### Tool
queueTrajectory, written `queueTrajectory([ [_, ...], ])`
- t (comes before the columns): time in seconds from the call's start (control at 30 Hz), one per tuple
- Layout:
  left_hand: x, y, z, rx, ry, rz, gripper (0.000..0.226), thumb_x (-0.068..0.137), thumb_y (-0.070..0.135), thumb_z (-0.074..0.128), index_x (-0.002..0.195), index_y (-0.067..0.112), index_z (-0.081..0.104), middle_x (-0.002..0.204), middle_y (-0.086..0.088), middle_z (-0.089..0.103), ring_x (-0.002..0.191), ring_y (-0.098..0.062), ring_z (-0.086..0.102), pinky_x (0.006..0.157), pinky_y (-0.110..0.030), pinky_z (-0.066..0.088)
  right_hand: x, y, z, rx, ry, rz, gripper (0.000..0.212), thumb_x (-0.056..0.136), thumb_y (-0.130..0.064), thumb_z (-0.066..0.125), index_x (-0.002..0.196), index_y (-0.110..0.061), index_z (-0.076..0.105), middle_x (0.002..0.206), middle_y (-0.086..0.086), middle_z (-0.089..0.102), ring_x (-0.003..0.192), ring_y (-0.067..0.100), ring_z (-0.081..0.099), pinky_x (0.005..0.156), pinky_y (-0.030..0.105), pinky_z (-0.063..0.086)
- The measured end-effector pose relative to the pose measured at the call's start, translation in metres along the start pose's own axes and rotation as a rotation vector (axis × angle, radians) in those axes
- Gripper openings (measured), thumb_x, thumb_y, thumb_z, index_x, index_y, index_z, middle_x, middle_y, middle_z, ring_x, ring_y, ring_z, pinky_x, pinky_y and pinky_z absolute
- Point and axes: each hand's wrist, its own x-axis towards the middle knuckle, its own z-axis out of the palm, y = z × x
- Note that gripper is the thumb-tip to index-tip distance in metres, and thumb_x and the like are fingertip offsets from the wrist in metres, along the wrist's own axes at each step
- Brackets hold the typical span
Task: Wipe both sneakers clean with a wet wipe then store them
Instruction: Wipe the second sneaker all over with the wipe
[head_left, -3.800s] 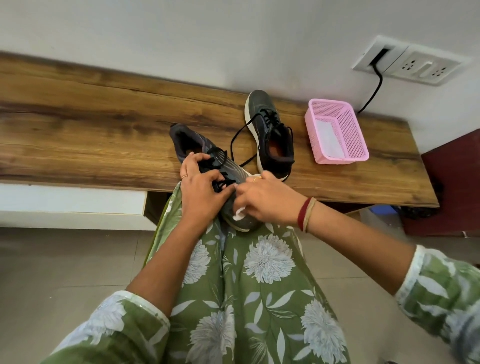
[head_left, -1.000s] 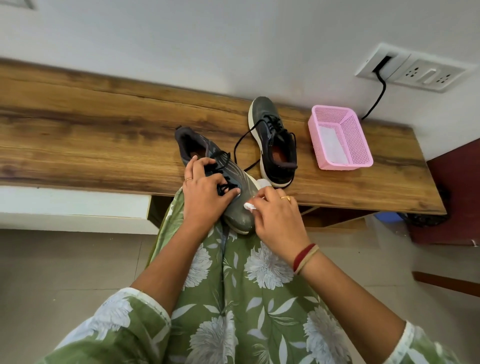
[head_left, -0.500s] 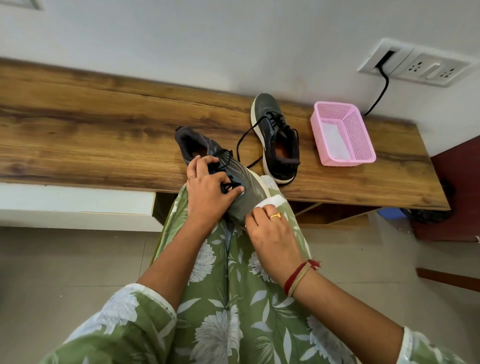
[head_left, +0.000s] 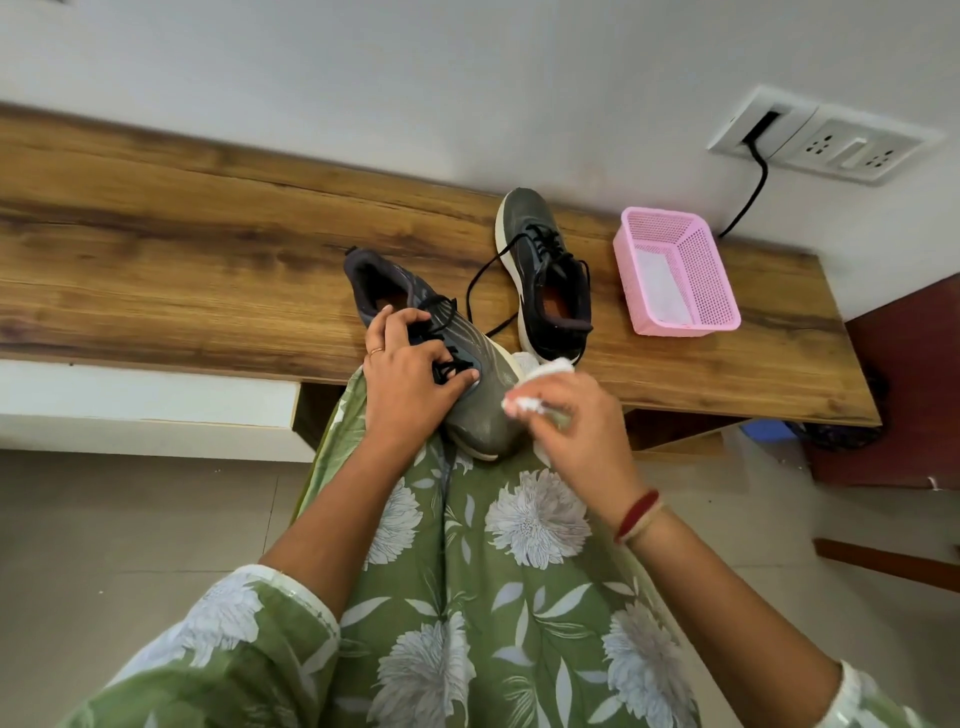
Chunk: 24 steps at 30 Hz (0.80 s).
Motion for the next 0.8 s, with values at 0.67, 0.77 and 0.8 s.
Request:
queueTrajectory([
  [0.67,0.000,-0.002,0.000,0.029,-0.022,0.026,0.033,0.070,0.047,0.076,0.076,0.016,0.068,0.135,-0.002,0.042,0.138,-0.027,0.014,0.104,-0.045,0.031,-0.021,-0.006,0.025,-0.319,-0.141,-0.123,0.012,0.087,-0.016,0.056,0.082,-0.011,0.065,0.084,0.001,0.057,0.088,0.016,0.047,0.077,0.032,0.042],
  [0.77,0.001,-0.001,0.000,0.028,-0.029,0.022,0.032,0.071,0.047,0.076,0.078,0.017,0.068,0.136,-0.001,0.041,0.139,-0.026,0.013,0.105,-0.045,0.029,0.004,-0.005,0.012,-0.052,-0.095,-0.003,0.008,0.088,-0.017,0.061,0.089,-0.016,0.069,0.090,-0.003,0.061,0.087,0.009,0.050,0.079,0.018,0.041],
  [0.8,0.001,-0.001,0.000,0.027,-0.028,0.024,0.031,0.071,0.047,0.076,0.078,0.017,0.068,0.136,-0.001,0.041,0.139,-0.027,0.014,0.106,-0.045,0.029,0.017,-0.003,0.007,0.049,-0.025,0.055,0.009,0.087,-0.017,0.063,0.093,-0.017,0.070,0.093,-0.003,0.063,0.087,0.005,0.052,0.078,0.013,0.041],
])
